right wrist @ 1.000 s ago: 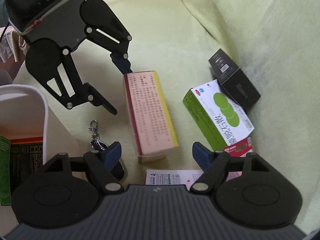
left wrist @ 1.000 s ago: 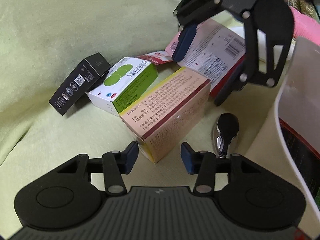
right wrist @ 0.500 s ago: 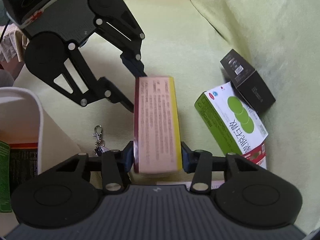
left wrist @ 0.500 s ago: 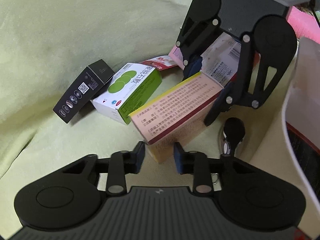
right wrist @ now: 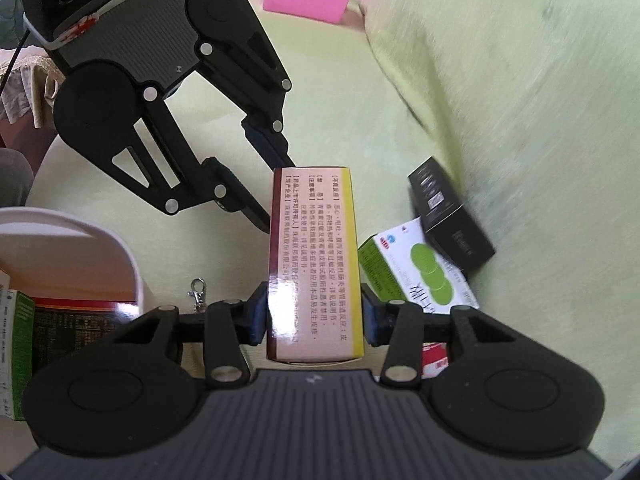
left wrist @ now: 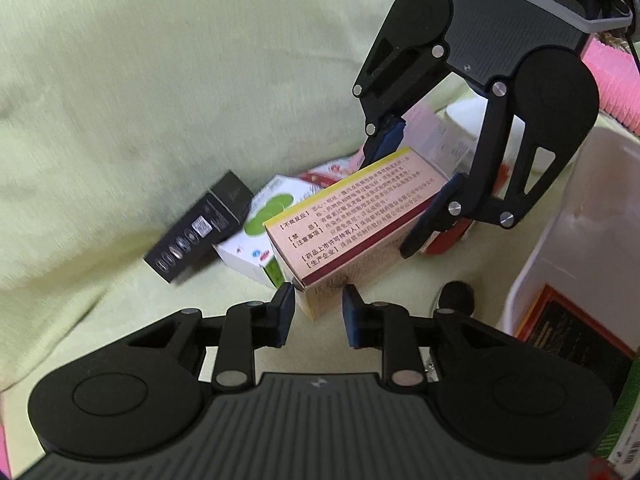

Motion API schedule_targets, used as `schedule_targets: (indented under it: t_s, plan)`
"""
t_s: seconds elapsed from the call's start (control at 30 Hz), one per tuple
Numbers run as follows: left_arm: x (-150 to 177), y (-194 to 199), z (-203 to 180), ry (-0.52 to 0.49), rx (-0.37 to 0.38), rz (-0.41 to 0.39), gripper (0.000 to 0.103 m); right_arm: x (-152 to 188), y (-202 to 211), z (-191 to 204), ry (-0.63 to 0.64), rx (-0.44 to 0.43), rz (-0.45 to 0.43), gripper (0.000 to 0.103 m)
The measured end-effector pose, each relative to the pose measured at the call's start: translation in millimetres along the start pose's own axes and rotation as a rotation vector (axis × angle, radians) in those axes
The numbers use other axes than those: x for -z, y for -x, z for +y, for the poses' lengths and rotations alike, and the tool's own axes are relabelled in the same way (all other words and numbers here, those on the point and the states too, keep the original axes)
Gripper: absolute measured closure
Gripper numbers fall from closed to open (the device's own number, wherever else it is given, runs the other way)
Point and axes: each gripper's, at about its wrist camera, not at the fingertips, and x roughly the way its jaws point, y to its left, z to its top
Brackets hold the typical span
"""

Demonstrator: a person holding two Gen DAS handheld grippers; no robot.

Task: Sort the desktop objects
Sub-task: 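Lift the tan box and lower it into the white bin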

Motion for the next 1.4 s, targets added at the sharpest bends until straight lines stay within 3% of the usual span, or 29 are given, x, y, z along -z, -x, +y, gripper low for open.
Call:
schedule_targets:
  t_s: [0.8, 1.07, 1.4]
  plan:
    - [-44, 138, -75, -0.078, -0.057, -0.058, 0.073, -30, 151, 88, 0.066, 0.099, -0.049, 0.063]
    - [-26, 144, -108, -0.083, -0.007, -0.012, 0.072, -13, 150, 125, 0.053, 0.040, -0.033, 0.063]
    - [6, 114, -120, -0.007, 0.074, 0.068, 0.073, 18, 121, 147, 0.008, -0.065, -0.015, 0.063]
